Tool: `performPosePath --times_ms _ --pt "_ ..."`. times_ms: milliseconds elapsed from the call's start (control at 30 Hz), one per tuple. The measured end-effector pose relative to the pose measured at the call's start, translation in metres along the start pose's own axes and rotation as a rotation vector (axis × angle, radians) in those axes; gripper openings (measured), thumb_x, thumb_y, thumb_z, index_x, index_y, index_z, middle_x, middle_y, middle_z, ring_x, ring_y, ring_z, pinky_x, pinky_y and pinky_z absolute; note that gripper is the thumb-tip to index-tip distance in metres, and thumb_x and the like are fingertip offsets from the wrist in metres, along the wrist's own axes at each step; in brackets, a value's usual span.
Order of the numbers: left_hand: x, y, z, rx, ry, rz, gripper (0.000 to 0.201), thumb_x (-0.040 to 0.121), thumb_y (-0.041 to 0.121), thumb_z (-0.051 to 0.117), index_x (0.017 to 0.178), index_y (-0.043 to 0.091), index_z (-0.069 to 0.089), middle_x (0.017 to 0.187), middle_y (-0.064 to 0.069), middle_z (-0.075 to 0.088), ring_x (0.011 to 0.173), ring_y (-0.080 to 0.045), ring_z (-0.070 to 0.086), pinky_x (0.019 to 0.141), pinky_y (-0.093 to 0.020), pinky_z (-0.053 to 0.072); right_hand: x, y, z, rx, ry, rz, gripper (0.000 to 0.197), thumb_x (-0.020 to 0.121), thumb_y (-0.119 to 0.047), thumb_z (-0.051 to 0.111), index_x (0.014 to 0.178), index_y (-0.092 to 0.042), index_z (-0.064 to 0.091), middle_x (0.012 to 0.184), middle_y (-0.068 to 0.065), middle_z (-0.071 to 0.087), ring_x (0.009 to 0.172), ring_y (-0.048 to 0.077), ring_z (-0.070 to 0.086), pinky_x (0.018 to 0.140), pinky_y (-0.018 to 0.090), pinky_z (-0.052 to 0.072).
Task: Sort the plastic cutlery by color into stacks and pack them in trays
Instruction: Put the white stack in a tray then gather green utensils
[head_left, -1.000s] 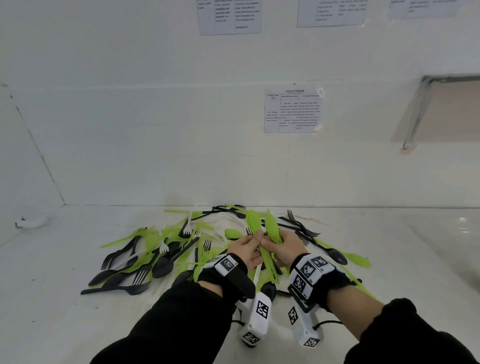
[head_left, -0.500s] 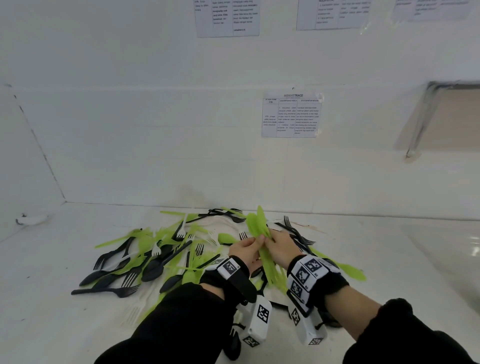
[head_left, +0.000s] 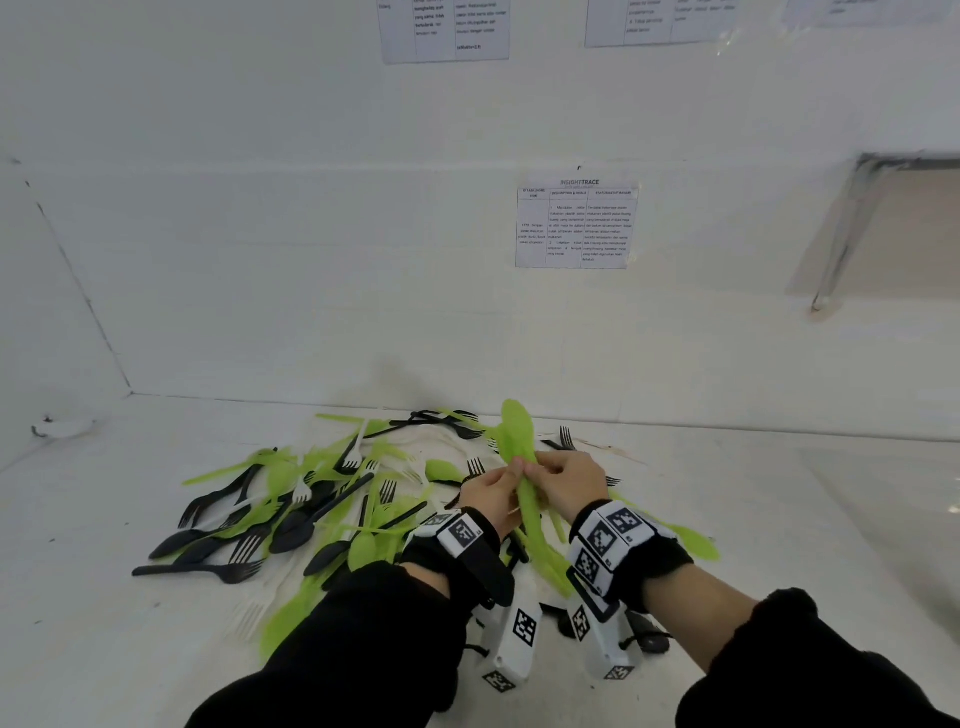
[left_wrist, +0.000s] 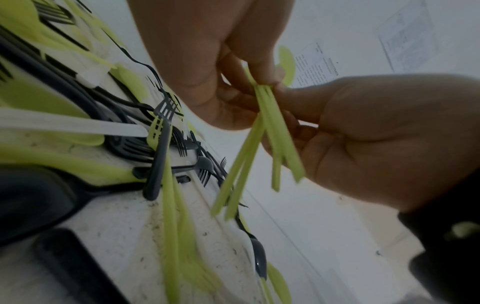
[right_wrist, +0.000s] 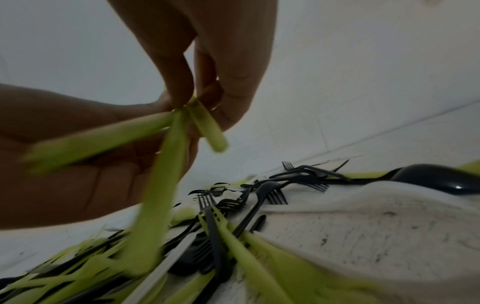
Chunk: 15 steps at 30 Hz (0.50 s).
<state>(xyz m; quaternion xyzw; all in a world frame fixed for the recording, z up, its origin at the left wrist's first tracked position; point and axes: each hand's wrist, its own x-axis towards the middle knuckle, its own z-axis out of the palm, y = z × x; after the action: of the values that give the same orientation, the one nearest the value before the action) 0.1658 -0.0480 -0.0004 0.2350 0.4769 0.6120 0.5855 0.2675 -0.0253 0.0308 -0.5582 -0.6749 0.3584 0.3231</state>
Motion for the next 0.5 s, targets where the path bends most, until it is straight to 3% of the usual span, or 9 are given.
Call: performPosePath --times_ms 67,100,200,267,333,500 --pt "0.001 -0.002 0.002 0.013 -0.002 -0.006 0.028 0.097 0.021 0.048 0.096 0.000 0.065 0.087 -0.017 0.070 0.068 -0.021 0.068 0.062 -0.030 0.056 0.001 0.004 -0.004 0.131 0.046 0.027 0.027 0.084 -0.019 0.067 0.107 -0.006 0.065 0.086 0.004 0.066 0.074 0.014 0.060 0.052 0.004 0.045" --pt "0.002 -0.002 0.002 0.001 -0.018 -0.009 0.031 0.098 0.022 0.047 0.102 -0.002 0.065 0.095 -0.018 0.070 0.074 -0.023 0.069 0.067 -0.032 0.056 0.001 0.004 -0.005 0.178 0.057 0.029 0.025 0.083 -0.016 0.068 0.105 -0.006 0.063 0.079 0.000 0.062 0.068 0.012 0.059 0.051 0.006 0.046" --pt "0.003 -0.002 0.001 0.010 -0.041 -0.012 0.029 0.097 0.022 0.048 0.105 0.000 0.065 0.091 -0.012 0.072 0.069 -0.019 0.070 0.058 -0.028 0.055 0.003 0.006 -0.004 0.195 0.014 0.030 0.023 0.086 -0.012 0.062 0.108 -0.005 0.064 0.072 -0.004 0.059 0.066 0.015 0.059 0.066 0.024 0.054" --pt "0.002 -0.003 0.001 0.027 -0.055 0.003 0.020 0.095 0.018 0.052 0.097 0.003 0.065 0.075 -0.009 0.072 0.061 -0.016 0.069 0.053 -0.026 0.054 0.006 0.007 -0.005 0.307 -0.021 0.090 0.019 0.088 -0.008 0.059 0.106 -0.002 0.061 0.073 0.003 0.061 0.059 0.017 0.058 0.059 0.026 0.053" --pt "0.004 -0.005 0.000 0.052 -0.055 0.019 0.014 0.093 0.015 0.055 0.090 0.006 0.065 0.066 -0.007 0.071 0.056 -0.015 0.067 0.052 -0.025 0.055 0.009 0.009 -0.005 0.367 -0.039 0.132 0.021 0.088 -0.009 0.060 0.106 0.002 0.060 0.075 0.009 0.064 0.057 0.020 0.059 0.061 0.032 0.055" --pt "0.005 -0.006 0.001 0.030 -0.072 -0.010 0.021 0.092 0.015 0.056 0.102 -0.001 0.064 0.080 -0.013 0.067 0.065 -0.019 0.066 0.059 -0.027 0.056 0.008 0.012 -0.004 0.225 0.044 0.055 0.013 0.085 -0.014 0.064 0.096 -0.006 0.066 0.070 0.003 0.064 0.057 0.016 0.059 0.069 0.035 0.058"
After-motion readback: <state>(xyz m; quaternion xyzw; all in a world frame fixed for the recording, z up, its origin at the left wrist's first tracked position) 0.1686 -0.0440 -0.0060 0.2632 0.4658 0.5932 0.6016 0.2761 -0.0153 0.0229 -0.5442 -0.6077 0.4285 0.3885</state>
